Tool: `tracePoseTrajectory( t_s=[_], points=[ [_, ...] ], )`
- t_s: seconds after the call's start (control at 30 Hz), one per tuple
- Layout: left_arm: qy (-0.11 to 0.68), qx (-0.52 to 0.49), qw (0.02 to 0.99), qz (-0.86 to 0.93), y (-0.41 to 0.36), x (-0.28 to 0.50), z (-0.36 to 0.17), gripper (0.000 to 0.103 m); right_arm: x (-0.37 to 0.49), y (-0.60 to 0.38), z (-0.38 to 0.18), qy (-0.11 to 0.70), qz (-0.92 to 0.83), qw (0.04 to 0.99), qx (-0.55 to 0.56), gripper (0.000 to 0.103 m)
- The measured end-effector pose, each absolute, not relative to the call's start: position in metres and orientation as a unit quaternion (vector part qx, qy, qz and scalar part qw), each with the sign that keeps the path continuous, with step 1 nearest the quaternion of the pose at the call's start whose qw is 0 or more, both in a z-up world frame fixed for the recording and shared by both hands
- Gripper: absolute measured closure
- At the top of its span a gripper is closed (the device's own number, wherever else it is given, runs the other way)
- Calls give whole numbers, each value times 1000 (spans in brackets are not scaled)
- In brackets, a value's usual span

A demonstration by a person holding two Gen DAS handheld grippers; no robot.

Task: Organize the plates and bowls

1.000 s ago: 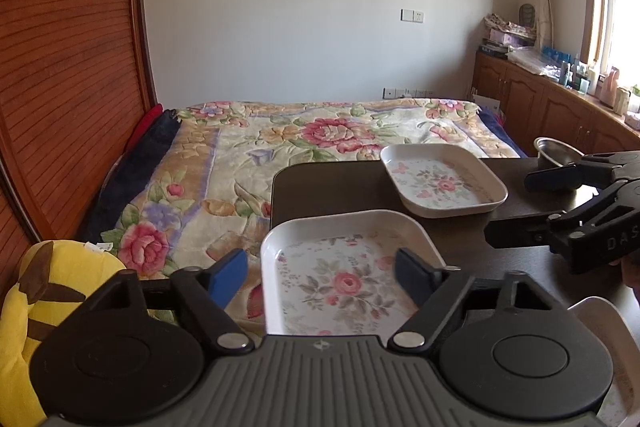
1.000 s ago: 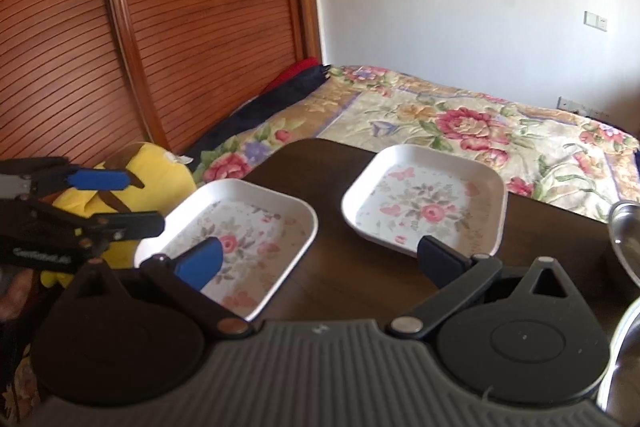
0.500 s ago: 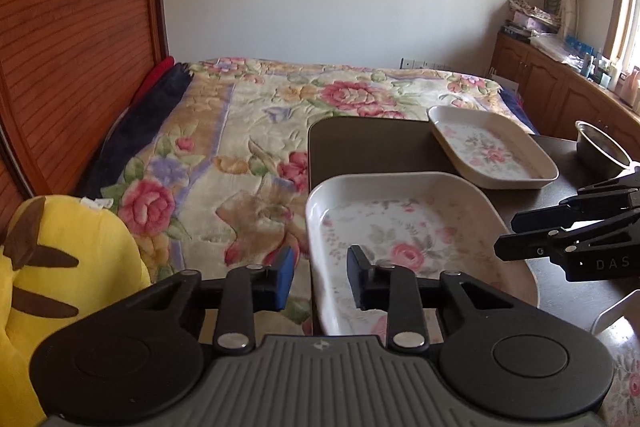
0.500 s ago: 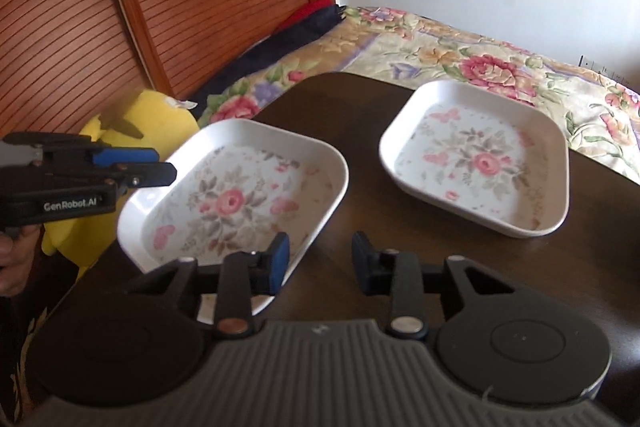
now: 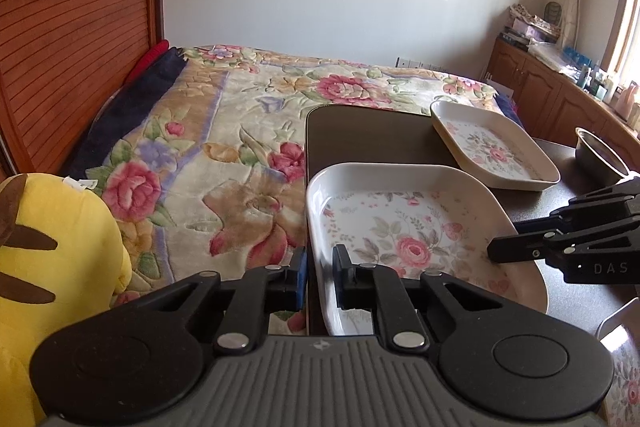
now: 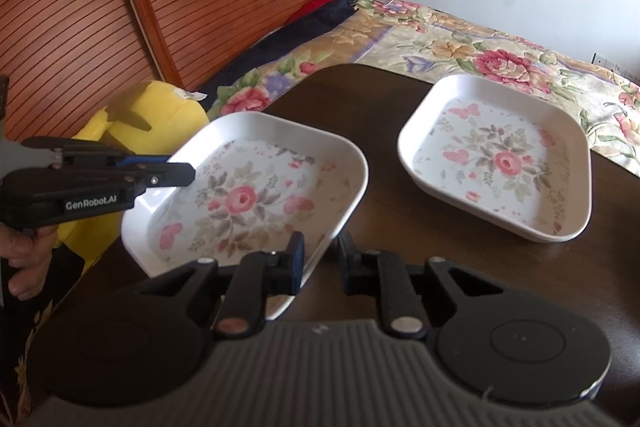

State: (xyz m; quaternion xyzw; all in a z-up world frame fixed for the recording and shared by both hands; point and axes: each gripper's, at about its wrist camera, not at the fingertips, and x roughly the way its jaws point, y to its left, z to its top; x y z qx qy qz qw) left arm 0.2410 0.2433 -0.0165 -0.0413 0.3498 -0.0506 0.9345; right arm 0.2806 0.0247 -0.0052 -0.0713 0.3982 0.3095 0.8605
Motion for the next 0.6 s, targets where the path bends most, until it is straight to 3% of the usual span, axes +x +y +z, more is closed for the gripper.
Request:
tracePoseTrajectory(
  t_s=[0.6],
  points=[
    [344,-38,937,-39,229,224,4,91,271,9,11,381,316,868,-51,88]
  ],
)
